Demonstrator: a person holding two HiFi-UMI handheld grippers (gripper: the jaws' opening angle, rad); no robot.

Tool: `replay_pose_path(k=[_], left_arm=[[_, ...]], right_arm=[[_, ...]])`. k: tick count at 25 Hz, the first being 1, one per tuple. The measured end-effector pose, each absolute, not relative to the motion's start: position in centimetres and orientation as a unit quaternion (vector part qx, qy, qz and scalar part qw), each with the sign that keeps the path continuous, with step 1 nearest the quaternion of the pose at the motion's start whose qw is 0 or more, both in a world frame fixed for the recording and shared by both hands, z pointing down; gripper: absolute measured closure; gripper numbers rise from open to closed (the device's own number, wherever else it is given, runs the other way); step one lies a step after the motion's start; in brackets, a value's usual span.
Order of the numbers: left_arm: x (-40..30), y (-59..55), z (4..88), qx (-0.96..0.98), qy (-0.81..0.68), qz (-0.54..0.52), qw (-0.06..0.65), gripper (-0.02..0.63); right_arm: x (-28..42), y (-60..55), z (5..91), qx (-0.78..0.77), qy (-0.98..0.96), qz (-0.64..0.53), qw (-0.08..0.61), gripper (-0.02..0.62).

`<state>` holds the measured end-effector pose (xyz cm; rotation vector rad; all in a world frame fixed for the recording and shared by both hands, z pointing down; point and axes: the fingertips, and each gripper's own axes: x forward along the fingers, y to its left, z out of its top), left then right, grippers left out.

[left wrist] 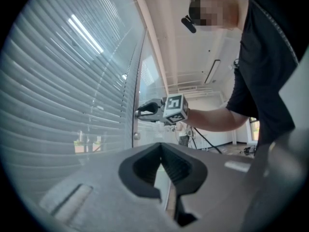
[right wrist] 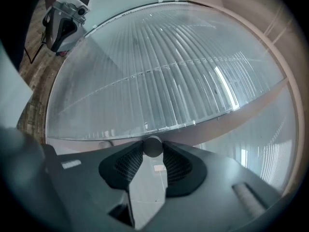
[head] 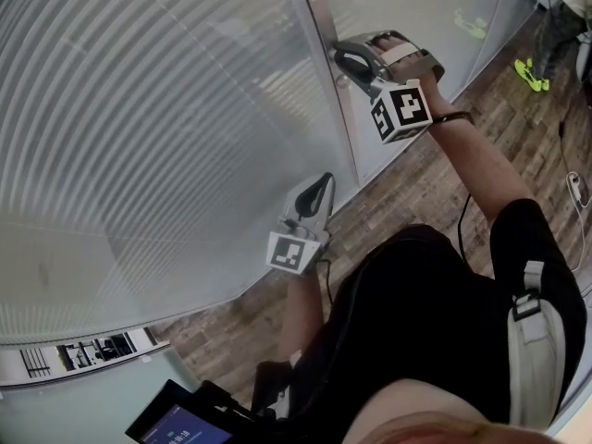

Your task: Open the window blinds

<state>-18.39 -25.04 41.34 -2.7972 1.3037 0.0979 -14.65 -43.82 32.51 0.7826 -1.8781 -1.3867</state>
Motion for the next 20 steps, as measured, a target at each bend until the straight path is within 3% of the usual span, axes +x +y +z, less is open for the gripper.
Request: replay_pose_path(k=[8, 20], left_arm=[[-17.8, -25.7, 42.1, -0.909, 0.413, 0.047, 0.021, 0.603], [-16.9, -25.4, 42.6, -0.915, 0.400, 0.041, 0.020, 0.603]], right_arm=[[-15.0, -44.3, 33.1, 0.307, -0.735, -0.504, 0.332, 0.474], [-15.3, -44.5, 32.6, 0.352, -0.807, -0.373, 0.293, 0.471]])
